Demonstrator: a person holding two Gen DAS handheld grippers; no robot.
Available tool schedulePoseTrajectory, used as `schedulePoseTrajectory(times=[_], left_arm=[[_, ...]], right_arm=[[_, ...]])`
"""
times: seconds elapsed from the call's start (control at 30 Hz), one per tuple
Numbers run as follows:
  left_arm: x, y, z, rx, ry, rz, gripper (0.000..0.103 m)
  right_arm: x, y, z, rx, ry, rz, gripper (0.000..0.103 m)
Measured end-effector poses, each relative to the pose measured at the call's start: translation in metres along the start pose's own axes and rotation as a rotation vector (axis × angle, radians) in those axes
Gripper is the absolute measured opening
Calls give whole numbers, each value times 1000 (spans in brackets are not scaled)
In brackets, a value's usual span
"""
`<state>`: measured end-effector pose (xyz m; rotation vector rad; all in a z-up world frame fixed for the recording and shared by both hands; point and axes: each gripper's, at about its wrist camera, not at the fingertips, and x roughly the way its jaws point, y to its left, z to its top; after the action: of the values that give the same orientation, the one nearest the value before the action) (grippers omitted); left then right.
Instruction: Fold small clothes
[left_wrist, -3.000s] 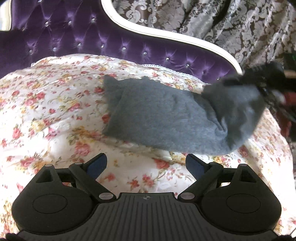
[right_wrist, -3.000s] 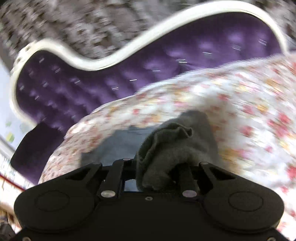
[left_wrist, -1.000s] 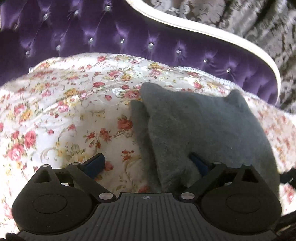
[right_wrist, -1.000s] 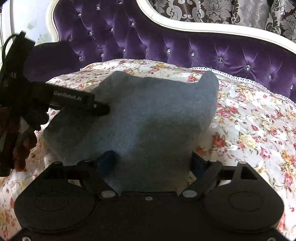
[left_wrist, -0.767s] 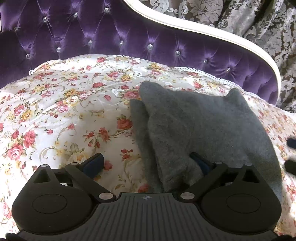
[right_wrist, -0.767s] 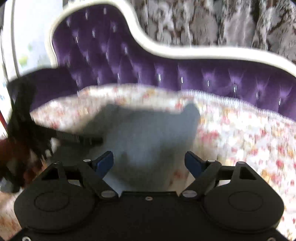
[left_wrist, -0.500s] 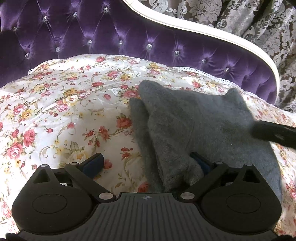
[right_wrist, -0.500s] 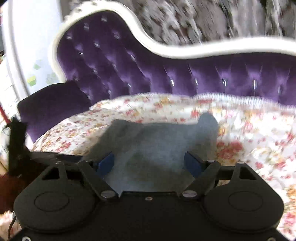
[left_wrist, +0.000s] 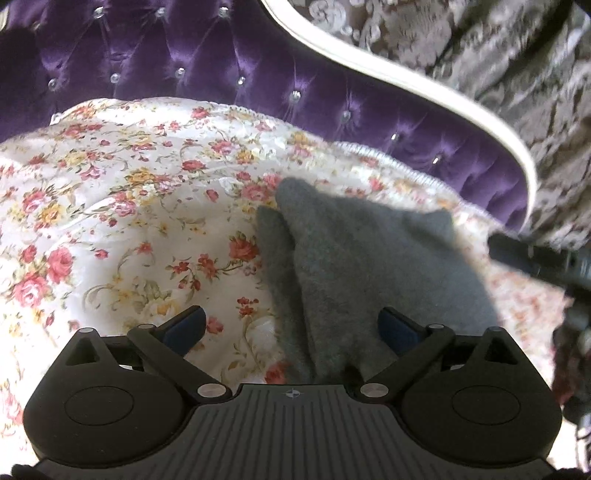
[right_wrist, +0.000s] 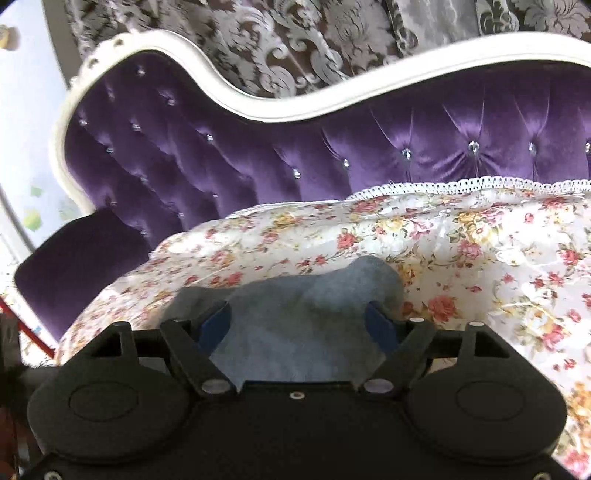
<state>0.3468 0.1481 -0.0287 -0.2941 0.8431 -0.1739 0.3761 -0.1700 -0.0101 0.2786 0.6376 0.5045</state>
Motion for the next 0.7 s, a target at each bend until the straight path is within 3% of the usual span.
schedulePoseTrajectory(times=[0.33,0.43,0.7], left_arm=[[2,-8,-22,-35,87,-167,101],[14,-12,-23,-37,111,-160,101],[22,-16,-21,-9,65,-133,101]], right_arm=[[-12,-32,-26,122,55,72,85],[-5,-34,-35,147,82,114,85],[21,-37,-47,218,92,202,87]])
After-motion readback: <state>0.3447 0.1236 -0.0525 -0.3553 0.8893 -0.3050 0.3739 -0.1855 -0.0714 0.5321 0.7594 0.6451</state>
